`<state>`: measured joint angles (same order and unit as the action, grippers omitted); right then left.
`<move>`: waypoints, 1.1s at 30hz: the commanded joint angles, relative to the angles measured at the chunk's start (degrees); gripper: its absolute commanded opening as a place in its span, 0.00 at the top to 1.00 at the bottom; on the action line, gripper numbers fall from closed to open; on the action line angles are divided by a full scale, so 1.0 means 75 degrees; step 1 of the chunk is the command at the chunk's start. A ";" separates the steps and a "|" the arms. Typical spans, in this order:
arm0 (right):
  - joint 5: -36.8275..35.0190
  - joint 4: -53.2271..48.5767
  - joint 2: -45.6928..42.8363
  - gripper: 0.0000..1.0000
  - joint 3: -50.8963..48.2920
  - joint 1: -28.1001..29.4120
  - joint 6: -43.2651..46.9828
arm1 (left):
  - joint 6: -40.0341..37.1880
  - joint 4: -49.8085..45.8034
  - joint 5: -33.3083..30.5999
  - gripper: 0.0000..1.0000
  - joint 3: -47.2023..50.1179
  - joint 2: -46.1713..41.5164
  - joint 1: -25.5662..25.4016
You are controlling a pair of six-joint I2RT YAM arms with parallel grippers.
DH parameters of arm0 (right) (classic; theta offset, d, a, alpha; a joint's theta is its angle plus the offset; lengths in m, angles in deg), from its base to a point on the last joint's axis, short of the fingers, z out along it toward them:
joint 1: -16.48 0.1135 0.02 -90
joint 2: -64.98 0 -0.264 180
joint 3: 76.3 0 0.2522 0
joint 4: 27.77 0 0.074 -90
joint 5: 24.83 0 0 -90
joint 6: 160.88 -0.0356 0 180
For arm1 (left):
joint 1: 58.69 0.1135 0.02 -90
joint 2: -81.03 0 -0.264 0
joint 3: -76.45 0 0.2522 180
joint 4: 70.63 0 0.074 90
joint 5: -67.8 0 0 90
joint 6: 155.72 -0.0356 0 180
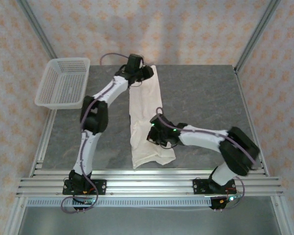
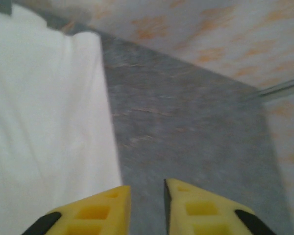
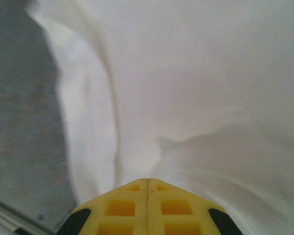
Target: Fold the inside-out t-shirt
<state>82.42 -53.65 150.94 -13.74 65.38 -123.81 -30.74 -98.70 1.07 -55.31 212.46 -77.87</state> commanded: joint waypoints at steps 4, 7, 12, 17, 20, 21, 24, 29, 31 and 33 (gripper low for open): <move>-0.1381 -0.1815 -0.2378 0.81 -0.1187 -0.1620 0.0853 | 0.0029 0.1021 0.0432 0.62 0.3760 -0.4416 0.0096; -0.1176 -0.2235 -0.2858 0.71 -0.1513 -0.2239 0.1586 | 0.0333 0.0819 0.0303 0.61 0.5725 -0.6050 0.0079; 0.0357 -0.1622 -0.2229 0.65 -0.1842 -0.2372 0.2543 | 0.0352 0.0180 0.0185 0.60 0.8438 -0.8174 -0.0229; 0.1354 -0.0543 -0.1605 0.56 -0.2063 -0.2274 0.2570 | 0.0697 -0.0212 0.0413 0.58 1.0383 -0.9668 -0.0532; 0.1561 -0.0103 -0.1406 0.49 -0.2068 -0.2186 0.2453 | 0.0963 -0.0154 0.0519 0.48 1.1217 -1.0245 -0.0629; 0.1580 -0.0035 -0.1344 0.49 -0.2045 -0.2151 0.2423 | 0.1022 -0.0143 0.0519 0.45 1.1414 -1.0348 -0.0638; 0.1664 0.0330 -0.1079 0.49 -0.2029 -0.1990 0.2249 | 0.1113 -0.0105 0.0533 0.37 1.1842 -1.0516 -0.0648; 0.1653 0.0445 -0.0603 0.57 -0.1816 -0.1721 0.2067 | 0.1182 -0.0198 0.0635 0.33 1.1994 -1.0369 -0.0675; 0.1543 0.0429 -0.0711 0.74 -0.1740 -0.1624 0.1902 | 0.1240 -0.0320 0.0610 0.32 1.2017 -1.0341 -0.0735; 0.1435 0.0383 -0.0978 0.87 -0.1736 -0.1587 0.1759 | 0.1291 -0.0436 0.0554 0.32 1.2073 -1.0341 -0.0768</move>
<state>93.68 -52.06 145.38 -28.43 52.60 -108.44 -22.15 -100.25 4.83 34.43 134.85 -83.00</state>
